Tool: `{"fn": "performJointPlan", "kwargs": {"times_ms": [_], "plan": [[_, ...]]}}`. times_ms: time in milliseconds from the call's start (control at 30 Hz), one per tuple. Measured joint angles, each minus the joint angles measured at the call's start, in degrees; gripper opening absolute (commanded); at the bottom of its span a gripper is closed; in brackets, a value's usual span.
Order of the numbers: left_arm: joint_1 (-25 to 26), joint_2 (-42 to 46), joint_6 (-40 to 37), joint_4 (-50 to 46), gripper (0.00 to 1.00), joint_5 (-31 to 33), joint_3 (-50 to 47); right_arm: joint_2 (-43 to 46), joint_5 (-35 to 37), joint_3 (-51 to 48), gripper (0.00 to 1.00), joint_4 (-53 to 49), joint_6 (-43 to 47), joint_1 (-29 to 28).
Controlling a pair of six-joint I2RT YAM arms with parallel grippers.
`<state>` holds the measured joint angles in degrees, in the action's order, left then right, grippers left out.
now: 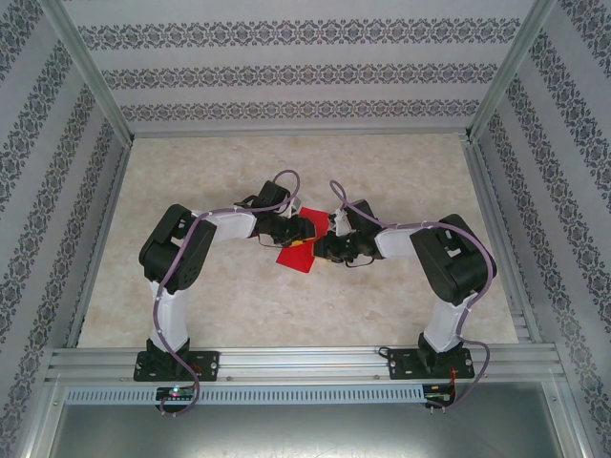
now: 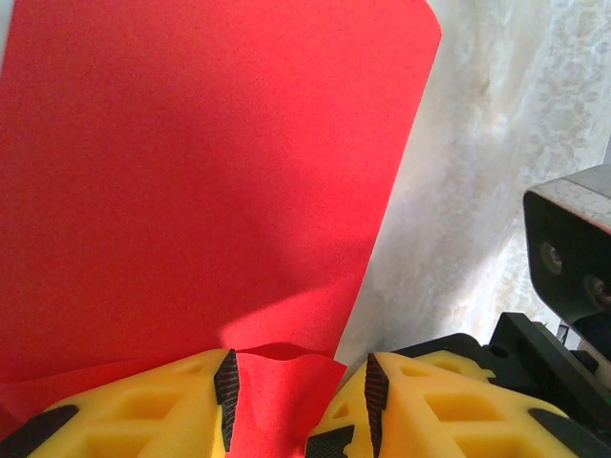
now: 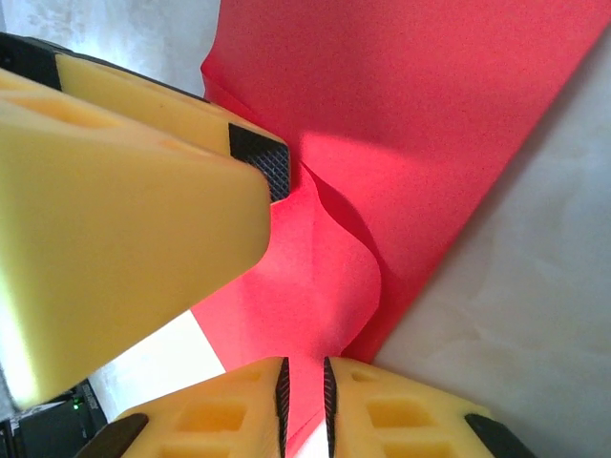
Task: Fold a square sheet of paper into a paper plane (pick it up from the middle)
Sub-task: Fold the triangle a second time at the center of the table.
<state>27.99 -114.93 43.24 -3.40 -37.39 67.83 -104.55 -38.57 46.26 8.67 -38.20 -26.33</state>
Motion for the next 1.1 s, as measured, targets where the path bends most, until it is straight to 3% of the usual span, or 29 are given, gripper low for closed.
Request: {"fn": "performJointPlan", "kwargs": {"times_ms": [467,633,867,1100], "plan": [[-1.0,1.2,0.5,0.0,0.43,-1.0,0.0,-0.8,2.6,3.8,0.19,-7.4,4.4,-1.1],[-2.0,2.8,0.0,-0.7,0.38,-1.7,0.1,-1.0,4.8,5.7,0.18,-11.1,6.1,-2.0],[-2.2,2.7,-6.0,-8.3,0.23,-3.0,3.3,-1.0,5.9,6.3,0.18,-12.2,7.1,-2.1],[-2.2,0.0,-14.0,-16.5,0.20,-2.2,7.6,-1.0,6.2,6.5,0.18,-12.7,7.1,-2.3]]}}
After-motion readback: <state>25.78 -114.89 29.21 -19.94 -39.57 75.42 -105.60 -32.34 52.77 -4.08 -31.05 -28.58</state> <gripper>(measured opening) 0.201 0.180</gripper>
